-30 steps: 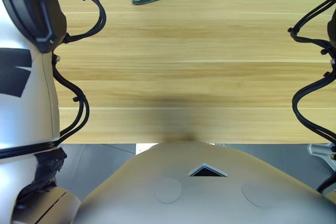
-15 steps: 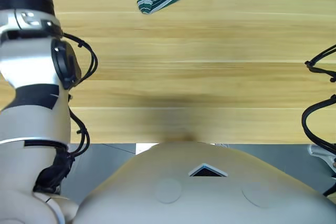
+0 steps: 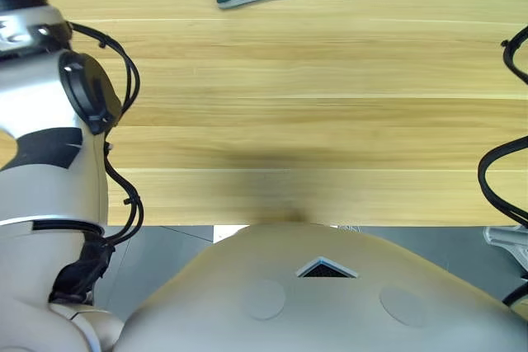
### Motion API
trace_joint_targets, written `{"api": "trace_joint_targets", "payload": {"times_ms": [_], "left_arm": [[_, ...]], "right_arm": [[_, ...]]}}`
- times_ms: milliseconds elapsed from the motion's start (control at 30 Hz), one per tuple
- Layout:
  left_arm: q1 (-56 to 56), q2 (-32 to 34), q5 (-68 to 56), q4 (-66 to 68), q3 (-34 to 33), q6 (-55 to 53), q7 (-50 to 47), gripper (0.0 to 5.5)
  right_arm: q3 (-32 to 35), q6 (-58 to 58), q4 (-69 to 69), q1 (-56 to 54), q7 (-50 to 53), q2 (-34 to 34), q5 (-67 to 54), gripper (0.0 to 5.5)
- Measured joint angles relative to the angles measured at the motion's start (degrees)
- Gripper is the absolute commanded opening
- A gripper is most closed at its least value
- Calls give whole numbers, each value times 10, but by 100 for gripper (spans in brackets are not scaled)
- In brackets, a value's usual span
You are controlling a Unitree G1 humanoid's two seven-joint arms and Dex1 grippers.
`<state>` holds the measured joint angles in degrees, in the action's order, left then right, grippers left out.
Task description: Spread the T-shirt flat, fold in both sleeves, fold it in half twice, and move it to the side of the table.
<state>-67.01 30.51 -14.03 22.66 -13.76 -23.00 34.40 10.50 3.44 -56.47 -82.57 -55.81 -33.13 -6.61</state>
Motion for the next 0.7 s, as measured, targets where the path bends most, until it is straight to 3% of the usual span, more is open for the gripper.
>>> {"api": "trace_joint_targets", "payload": {"times_ms": [233,500,700], "left_arm": [[-27,27,-10,-23,5,-40,-21,1],[-182,-10,58,350,47,99,-73,1],[-245,-31,95,500,47,180,-132,1]], "right_arm": [[-17,-35,42,-24,33,-5,1,0],[-52,-29,-135,-89,141,53,51,0],[-51,-29,-196,-101,247,85,85,0]]}}
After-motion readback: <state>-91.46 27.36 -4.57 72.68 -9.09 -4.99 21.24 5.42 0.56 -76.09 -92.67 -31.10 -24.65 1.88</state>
